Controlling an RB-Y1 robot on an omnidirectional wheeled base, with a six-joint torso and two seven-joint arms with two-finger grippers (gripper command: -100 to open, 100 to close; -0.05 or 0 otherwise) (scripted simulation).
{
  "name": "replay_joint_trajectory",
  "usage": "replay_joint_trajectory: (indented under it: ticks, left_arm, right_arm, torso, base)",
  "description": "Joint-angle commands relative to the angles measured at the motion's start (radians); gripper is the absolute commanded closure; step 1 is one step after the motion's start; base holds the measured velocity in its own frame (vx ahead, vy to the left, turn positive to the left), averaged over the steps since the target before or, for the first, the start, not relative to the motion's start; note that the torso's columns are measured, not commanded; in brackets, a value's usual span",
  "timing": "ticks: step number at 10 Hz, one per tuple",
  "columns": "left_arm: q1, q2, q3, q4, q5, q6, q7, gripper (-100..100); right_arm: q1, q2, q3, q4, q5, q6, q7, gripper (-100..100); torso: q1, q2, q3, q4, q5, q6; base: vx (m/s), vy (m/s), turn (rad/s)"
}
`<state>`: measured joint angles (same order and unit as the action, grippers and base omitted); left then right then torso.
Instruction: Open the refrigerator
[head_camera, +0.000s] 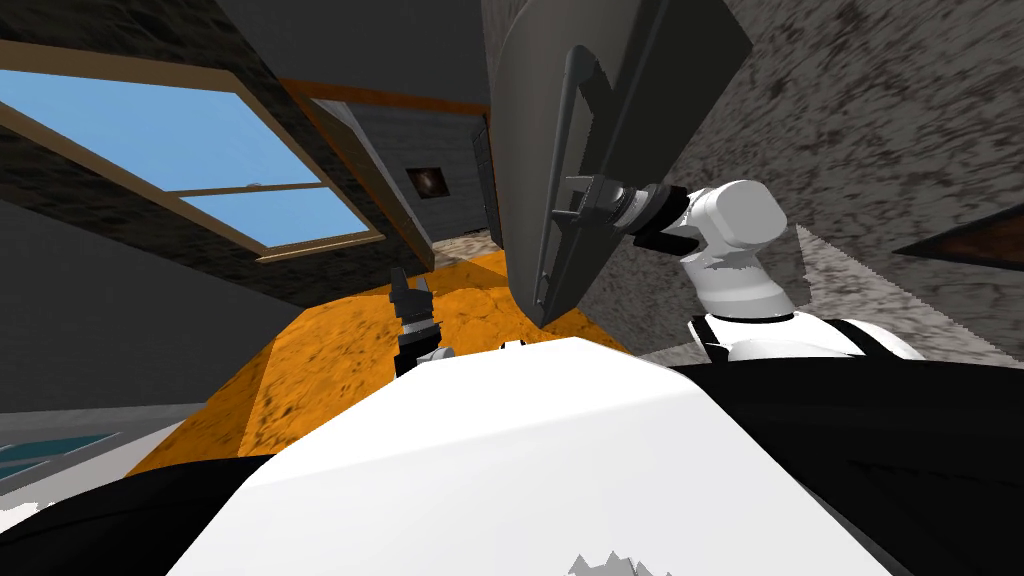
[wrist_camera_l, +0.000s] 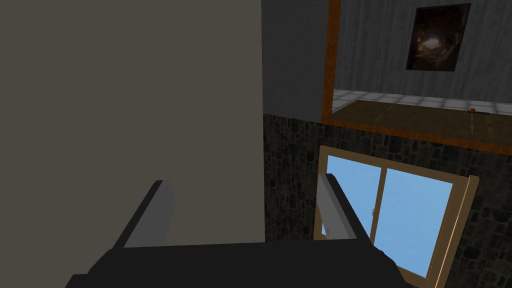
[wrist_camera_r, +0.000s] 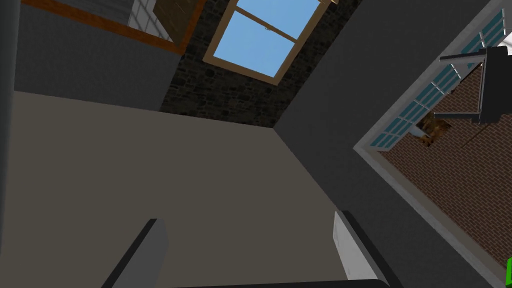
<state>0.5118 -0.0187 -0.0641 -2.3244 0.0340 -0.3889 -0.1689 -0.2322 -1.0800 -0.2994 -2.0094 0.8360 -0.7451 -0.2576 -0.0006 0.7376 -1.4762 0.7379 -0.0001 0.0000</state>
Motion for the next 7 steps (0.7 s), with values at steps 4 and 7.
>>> replay_joint_trajectory:
  ticks: [4, 7]
  left_arm:
    - [0.0, 0.0, 0.0, 0.0, 0.0, 0.0, 0.0, 0]
    - [0.0, 0.0, 0.0, 0.0, 0.0, 0.0, 0.0, 0]
  right_arm:
    - [-0.081, -0.149, -0.016, 0.02, 0.093, -0.014, -0.031, -100]
    - [-0.144, -0.238, -0.022, 0.033, 0.159, -0.021, -0.05, -100]
  torso:
    - [0.0, 0.0, 0.0, 0.0, 0.0, 0.0]
    - [0.0, 0.001, 0.001, 0.0, 0.0, 0.0]
  base:
    - [0.084, 0.021, -0.025]
    - [0.081, -0.002, -0.02]
